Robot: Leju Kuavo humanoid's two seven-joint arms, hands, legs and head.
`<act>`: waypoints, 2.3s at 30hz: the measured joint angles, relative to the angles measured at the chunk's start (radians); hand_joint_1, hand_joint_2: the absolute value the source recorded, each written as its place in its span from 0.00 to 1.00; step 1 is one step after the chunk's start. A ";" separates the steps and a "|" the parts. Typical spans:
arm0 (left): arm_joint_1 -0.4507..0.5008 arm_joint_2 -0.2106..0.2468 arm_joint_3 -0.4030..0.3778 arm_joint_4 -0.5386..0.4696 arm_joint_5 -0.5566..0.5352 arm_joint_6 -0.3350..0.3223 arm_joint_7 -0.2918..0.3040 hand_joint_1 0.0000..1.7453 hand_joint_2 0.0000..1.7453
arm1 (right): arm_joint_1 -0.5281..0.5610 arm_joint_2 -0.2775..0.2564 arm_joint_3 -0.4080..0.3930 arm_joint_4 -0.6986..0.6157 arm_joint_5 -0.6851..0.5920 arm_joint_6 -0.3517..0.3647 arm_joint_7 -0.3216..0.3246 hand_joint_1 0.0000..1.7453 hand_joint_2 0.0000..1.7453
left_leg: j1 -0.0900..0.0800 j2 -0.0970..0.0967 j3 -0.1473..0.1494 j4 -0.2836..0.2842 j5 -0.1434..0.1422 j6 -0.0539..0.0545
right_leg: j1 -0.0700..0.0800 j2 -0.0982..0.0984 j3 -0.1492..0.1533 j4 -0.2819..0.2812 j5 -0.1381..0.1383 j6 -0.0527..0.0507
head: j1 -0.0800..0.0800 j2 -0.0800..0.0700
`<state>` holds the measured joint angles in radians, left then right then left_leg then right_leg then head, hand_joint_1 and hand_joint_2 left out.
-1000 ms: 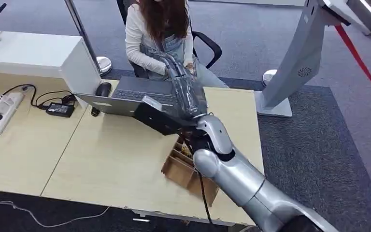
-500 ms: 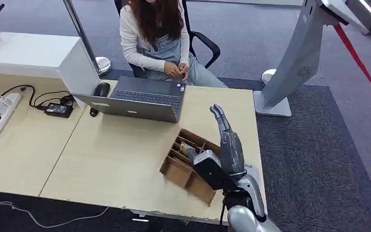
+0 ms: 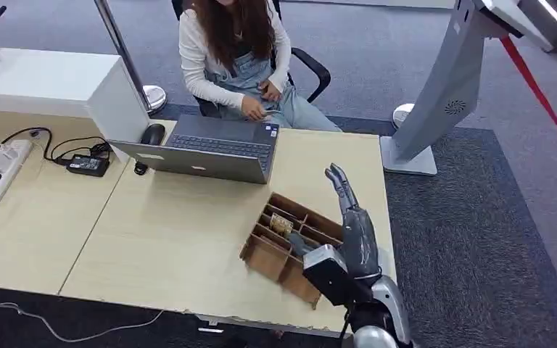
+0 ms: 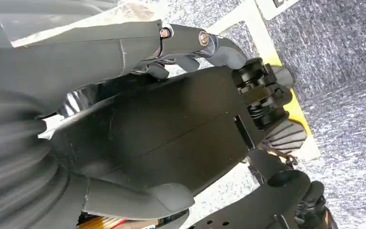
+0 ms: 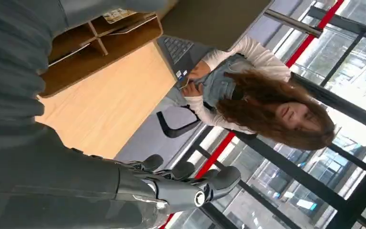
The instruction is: Pass the card to the sensor for recognition and then transmit it.
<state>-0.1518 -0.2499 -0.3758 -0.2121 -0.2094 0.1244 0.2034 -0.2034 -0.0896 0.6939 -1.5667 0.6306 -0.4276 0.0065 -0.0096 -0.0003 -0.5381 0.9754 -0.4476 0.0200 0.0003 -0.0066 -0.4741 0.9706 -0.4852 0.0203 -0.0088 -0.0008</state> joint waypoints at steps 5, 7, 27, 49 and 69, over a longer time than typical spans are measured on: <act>0.000 0.000 0.000 0.000 -0.008 -0.002 0.000 0.00 1.00 | 0.009 0.003 0.006 0.000 0.034 -0.001 0.006 0.00 1.00 | 0.000 0.000 0.000 0.000 0.000 0.000 | 0.000 0.000 0.000 0.000 0.000 0.000 | 0.000 0.000; 0.000 0.000 0.000 0.000 -0.013 -0.002 0.000 0.00 1.00 | 0.010 0.006 0.008 0.000 0.070 -0.008 0.028 0.00 1.00 | 0.000 0.000 0.000 0.000 0.000 0.000 | 0.000 0.000 0.000 0.000 0.000 0.000 | 0.000 0.000; -0.013 -0.003 0.036 -0.001 0.208 0.082 0.034 0.00 1.00 | -0.007 0.026 0.077 0.069 0.212 -0.017 0.165 0.00 1.00 | 0.000 0.000 -0.001 0.000 0.000 0.000 | 0.000 0.000 0.000 0.000 0.000 0.000 | 0.000 0.000; -0.092 0.004 -0.071 -0.005 1.431 0.529 -0.027 0.00 1.00 | 0.007 0.006 0.100 0.084 0.246 -0.059 0.222 0.00 1.00 | -0.017 -0.012 0.005 -0.006 0.001 0.003 | -0.017 -0.006 0.004 0.001 -0.004 0.005 | -0.001 0.000; -0.086 0.000 -0.474 0.004 0.997 0.183 -0.008 0.00 0.00 | -0.002 0.012 0.107 0.086 0.237 -0.036 0.209 0.00 1.00 | -0.015 -0.008 0.004 -0.006 0.002 0.004 | -0.015 -0.006 0.003 0.001 -0.003 0.006 | 0.000 0.000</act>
<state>-0.2379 -0.2499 -0.8501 -0.2079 0.7872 0.3078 0.1950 -0.2059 -0.0775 0.8011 -1.4805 0.8671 -0.4635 0.2152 -0.0248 -0.0087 -0.5342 0.9692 -0.4459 0.0240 -0.0148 -0.0123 -0.4714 0.9714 -0.4886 0.0258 -0.0092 -0.0011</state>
